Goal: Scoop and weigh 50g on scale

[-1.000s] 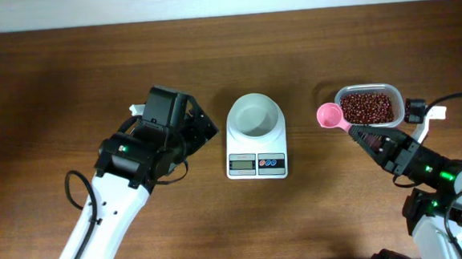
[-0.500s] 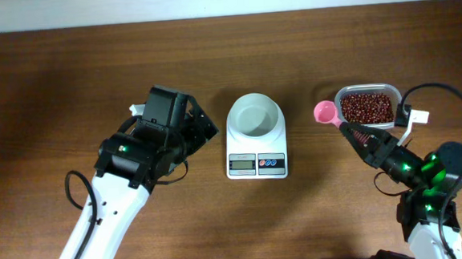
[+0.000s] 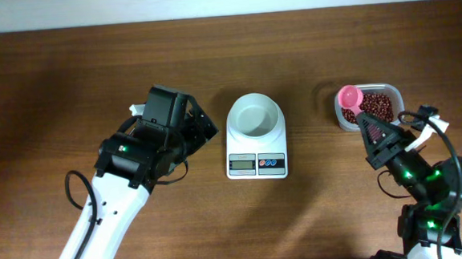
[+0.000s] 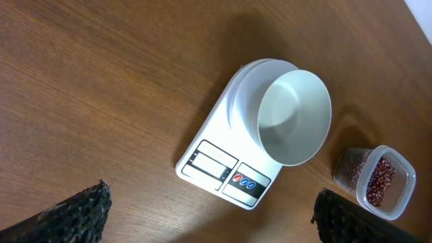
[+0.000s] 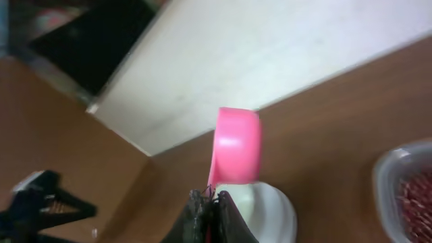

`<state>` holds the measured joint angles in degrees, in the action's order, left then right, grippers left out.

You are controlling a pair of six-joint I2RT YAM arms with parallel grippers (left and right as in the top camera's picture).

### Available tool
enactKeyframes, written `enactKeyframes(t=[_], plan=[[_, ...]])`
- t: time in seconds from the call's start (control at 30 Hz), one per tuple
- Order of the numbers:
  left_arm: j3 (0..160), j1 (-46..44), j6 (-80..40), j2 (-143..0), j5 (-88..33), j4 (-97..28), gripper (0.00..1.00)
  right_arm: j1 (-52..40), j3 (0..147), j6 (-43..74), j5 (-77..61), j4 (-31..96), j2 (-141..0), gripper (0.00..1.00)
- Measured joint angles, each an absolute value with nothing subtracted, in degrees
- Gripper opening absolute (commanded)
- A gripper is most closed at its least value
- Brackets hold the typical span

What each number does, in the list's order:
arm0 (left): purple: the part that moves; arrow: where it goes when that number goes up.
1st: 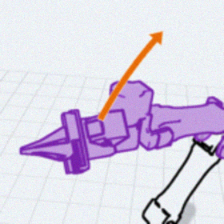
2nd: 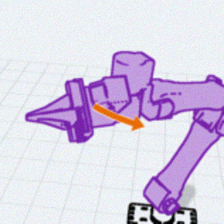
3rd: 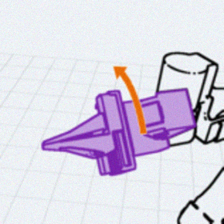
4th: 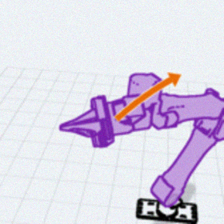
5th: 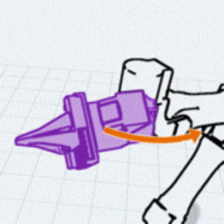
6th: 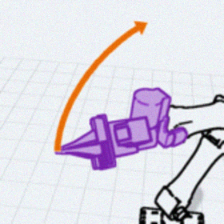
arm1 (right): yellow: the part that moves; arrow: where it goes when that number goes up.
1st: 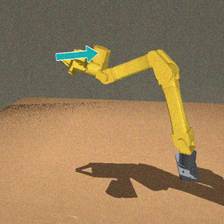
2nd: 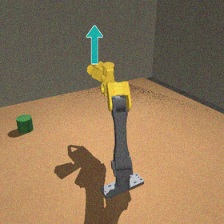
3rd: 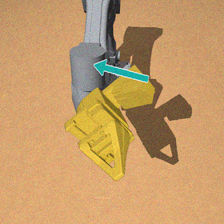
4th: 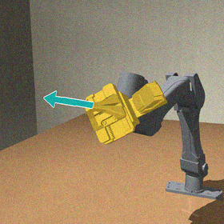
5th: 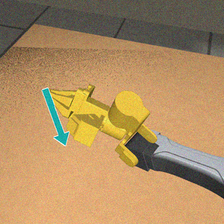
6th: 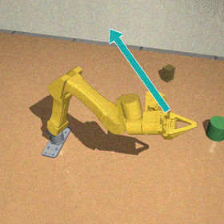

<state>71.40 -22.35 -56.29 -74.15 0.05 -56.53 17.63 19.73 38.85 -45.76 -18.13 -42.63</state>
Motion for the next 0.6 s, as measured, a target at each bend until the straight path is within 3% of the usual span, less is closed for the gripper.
enactKeyframes(t=[0.23, 0.6], plan=[[71.4, -22.35, -56.29, -74.15, 0.05, -56.58, 0.99, 11.4, 19.73, 34.46, -40.93, -3.49, -37.69, 0.04], [71.4, -22.35, -56.29, -74.15, 0.05, -56.51, 0.99, 11.09, 24.95, 27.64, -29.5, 19.03, -29.52, 0.04]])
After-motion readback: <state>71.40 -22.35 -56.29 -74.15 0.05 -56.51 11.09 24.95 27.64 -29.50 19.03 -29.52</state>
